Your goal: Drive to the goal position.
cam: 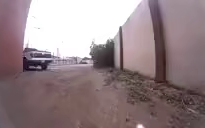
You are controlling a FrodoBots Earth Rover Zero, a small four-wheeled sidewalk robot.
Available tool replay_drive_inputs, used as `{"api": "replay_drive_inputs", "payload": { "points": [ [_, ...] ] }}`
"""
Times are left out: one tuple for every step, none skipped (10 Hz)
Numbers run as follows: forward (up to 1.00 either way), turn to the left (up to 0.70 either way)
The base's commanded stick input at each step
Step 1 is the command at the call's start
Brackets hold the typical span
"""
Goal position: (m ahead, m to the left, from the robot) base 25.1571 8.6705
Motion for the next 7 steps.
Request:
{"api": "replay_drive_inputs", "payload": {
  "points": [
    [0.7,0.0],
    [0.7,0.0],
    [0.7,0.0],
    [0.7,0.0],
    [0.7,0.0],
    [0.7,0.0],
    [0.7,0.0]
  ]
}}
